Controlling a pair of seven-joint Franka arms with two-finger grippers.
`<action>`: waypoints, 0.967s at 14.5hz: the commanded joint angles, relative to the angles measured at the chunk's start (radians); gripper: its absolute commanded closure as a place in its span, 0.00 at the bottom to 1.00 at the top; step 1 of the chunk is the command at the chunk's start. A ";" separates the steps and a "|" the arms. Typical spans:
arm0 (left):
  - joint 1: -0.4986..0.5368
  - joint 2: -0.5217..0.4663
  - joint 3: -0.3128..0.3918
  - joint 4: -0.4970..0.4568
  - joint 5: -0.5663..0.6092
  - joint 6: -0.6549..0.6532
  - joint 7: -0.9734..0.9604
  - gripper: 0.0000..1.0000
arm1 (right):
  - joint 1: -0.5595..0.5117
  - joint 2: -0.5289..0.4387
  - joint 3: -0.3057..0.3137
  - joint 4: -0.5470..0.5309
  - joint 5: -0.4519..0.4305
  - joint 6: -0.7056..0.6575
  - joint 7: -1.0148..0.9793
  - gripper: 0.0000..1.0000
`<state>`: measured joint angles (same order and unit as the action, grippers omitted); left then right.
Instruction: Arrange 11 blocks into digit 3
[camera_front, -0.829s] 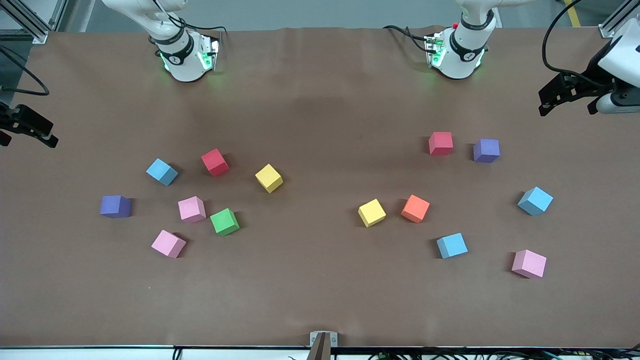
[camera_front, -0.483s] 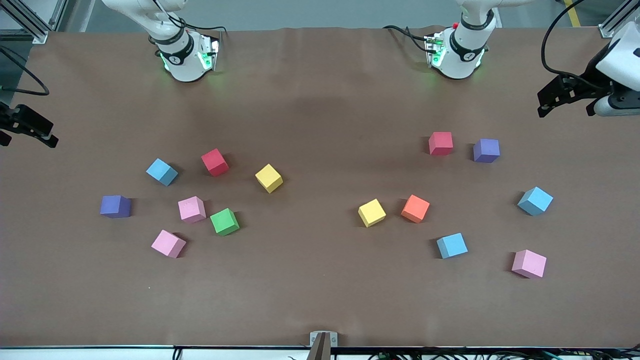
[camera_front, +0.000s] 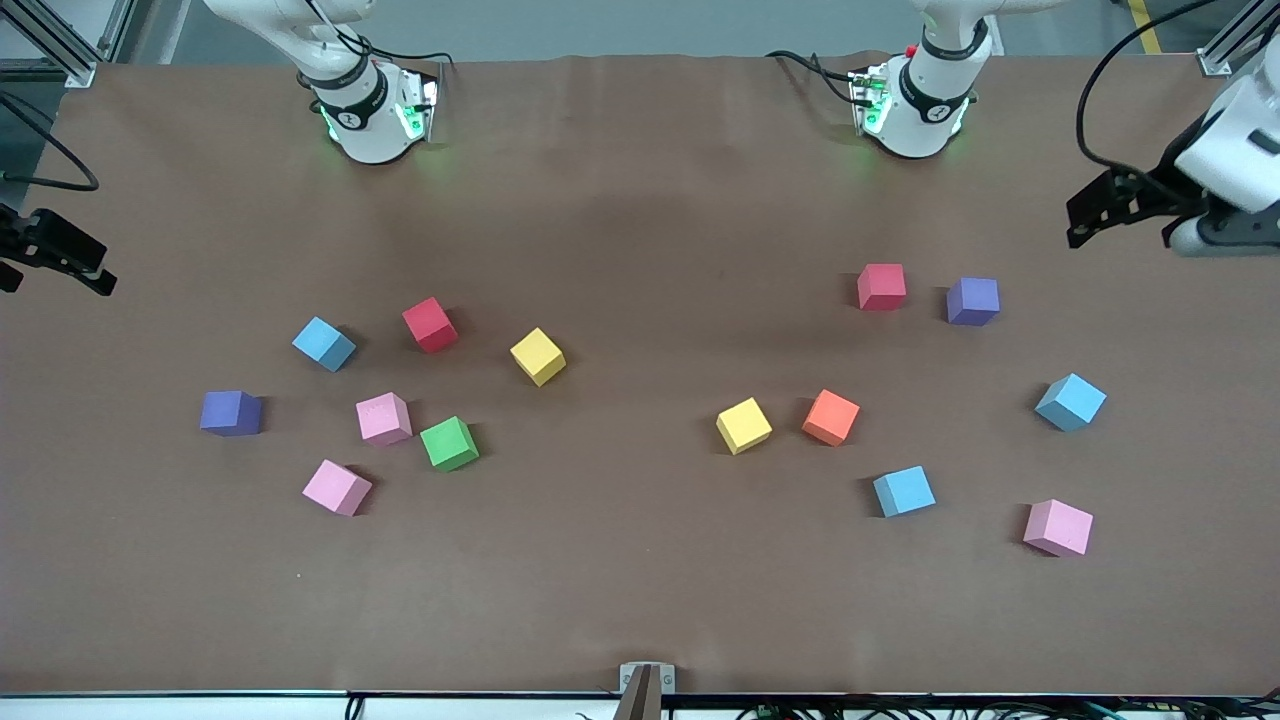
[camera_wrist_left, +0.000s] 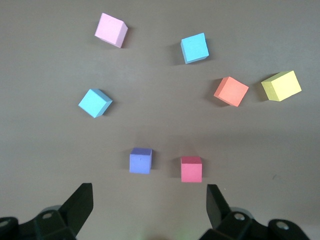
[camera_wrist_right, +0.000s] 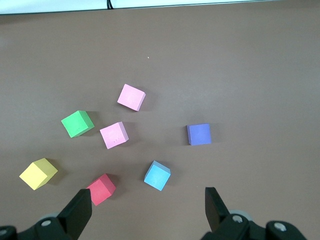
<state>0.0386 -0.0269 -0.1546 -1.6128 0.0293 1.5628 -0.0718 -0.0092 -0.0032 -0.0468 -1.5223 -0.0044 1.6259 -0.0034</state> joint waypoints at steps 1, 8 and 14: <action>-0.017 0.074 -0.020 -0.016 -0.017 0.077 -0.009 0.00 | -0.002 -0.017 0.004 -0.012 -0.008 -0.003 0.003 0.00; -0.025 0.154 -0.152 -0.306 -0.006 0.529 -0.218 0.00 | 0.003 0.000 0.004 -0.012 -0.008 -0.003 0.005 0.00; -0.011 0.384 -0.168 -0.357 -0.008 0.831 -0.414 0.00 | 0.084 0.107 0.007 -0.021 -0.008 -0.003 0.005 0.00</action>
<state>0.0119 0.2839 -0.3175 -1.9856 0.0289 2.3316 -0.4059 0.0358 0.0695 -0.0385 -1.5429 -0.0040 1.6223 -0.0053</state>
